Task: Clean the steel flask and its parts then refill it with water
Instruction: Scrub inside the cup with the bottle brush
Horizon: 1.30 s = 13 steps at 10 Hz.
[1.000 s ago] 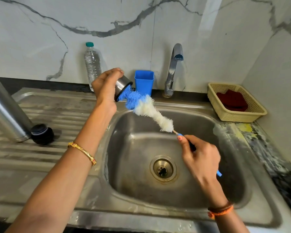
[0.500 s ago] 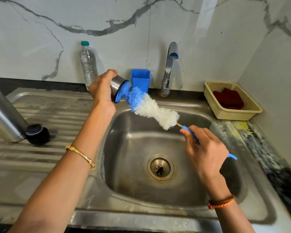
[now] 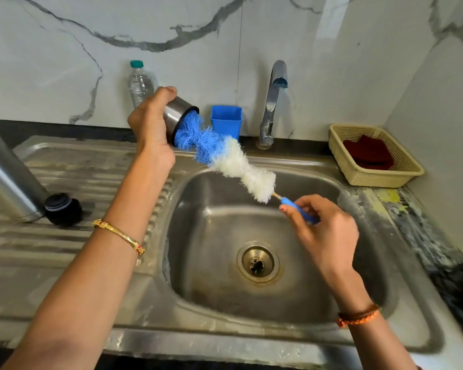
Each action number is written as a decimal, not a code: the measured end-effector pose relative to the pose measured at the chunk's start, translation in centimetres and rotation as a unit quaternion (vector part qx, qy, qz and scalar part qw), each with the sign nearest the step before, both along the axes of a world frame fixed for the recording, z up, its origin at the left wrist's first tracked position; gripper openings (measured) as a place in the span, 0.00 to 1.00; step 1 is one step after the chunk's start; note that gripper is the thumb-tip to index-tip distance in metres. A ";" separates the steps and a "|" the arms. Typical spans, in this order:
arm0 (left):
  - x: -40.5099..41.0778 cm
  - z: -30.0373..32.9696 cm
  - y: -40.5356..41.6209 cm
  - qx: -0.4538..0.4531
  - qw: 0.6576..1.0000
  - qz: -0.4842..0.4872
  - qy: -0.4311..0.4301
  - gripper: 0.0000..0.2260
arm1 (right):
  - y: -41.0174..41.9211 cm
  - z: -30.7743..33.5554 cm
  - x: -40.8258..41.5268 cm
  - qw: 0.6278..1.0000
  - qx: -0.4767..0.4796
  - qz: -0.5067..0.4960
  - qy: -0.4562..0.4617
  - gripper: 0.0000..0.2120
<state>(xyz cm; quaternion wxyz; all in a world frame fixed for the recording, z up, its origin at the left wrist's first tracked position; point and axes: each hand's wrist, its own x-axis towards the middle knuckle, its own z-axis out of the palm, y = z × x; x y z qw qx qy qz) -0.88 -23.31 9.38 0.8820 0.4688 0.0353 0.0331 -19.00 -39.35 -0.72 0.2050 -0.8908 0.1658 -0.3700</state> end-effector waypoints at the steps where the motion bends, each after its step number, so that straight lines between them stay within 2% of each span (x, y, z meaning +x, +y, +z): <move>1: -0.1 -0.5 -0.1 -0.002 1.000 -0.016 -0.004 0.04 | 0.4 0.0 -0.1 0.989 0.142 0.039 0.000 0.18; 2: 0.1 -1.2 0.4 -0.030 0.998 -0.043 -0.025 0.03 | 1.2 2.0 -0.1 0.680 0.676 0.178 0.221 0.15; 3: 0.2 -0.9 0.6 -0.026 0.996 -0.060 -0.058 0.04 | 1.4 1.7 0.1 0.668 0.681 0.182 0.238 0.13; 4: 0.2 -0.5 0.8 -0.017 0.999 -0.036 -0.035 0.03 | 0.7 1.9 -0.1 0.851 0.482 0.174 0.116 0.05; 5: -0.1 -0.5 0.4 -0.008 1.000 -0.017 0.016 0.05 | 0.0 0.9 -0.4 1.000 -0.005 0.019 -0.016 0.08; 6: -0.8 -1.0 -0.3 0.001 0.999 -0.005 0.051 0.05 | 0.4 0.1 -0.9 0.998 -0.045 0.022 -0.028 0.11; 7: -1.2 -1.6 -0.4 -0.031 0.998 -0.053 0.031 0.03 | 0.9 2.1 -1.0 0.791 0.569 0.153 0.166 0.11; 8: -1.3 -1.1 -0.4 -0.032 0.995 -0.092 -0.008 0.02 | 1.0 2.0 -1.3 0.714 0.643 0.155 0.232 0.14; 9: -0.6 -0.3 -0.1 0.021 0.999 -0.031 0.019 0.03 | 0.8 2.9 -1.1 0.911 0.363 0.152 0.123 0.14; 10: -0.4 -0.2 -0.1 0.033 0.998 -0.009 0.054 0.05 | 0.3 2.9 -0.6 0.996 -0.083 -0.017 -0.003 0.15; 11: -0.3 -0.6 0.3 0.031 0.999 -0.011 0.038 0.06 | 1.5 2.6 -0.5 1.000 0.016 0.004 -0.015 0.16; 12: 0.2 -0.5 1.1 -0.022 0.997 -0.074 -0.020 0.04 | 2.2 3.7 -0.3 0.774 0.595 0.143 0.164 0.14; 13: 0.4 0.0 1.5 -0.020 0.995 -0.087 -0.052 0.03 | 2.5 2.9 -0.4 0.772 0.591 0.175 0.154 0.15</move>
